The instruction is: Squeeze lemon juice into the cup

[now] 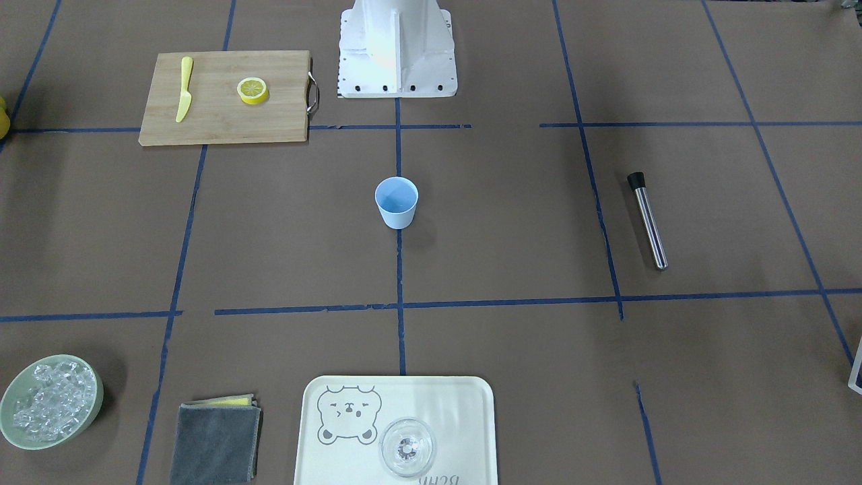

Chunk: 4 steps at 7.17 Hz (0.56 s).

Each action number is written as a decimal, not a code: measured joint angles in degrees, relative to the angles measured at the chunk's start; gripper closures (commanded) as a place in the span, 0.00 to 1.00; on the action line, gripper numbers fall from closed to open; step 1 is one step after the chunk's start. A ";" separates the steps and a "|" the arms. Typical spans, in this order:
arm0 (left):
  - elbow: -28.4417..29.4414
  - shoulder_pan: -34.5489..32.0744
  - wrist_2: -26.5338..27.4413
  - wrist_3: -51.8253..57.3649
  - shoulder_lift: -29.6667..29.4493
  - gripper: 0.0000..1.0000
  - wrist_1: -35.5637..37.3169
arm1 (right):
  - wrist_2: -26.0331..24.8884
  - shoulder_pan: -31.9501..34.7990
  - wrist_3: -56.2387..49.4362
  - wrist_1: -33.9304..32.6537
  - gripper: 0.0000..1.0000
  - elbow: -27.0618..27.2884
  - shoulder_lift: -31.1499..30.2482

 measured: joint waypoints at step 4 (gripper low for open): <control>-1.97 -0.08 -0.13 -0.52 0.33 0.00 -0.13 | 0.26 0.00 -0.26 0.26 0.00 0.78 -0.14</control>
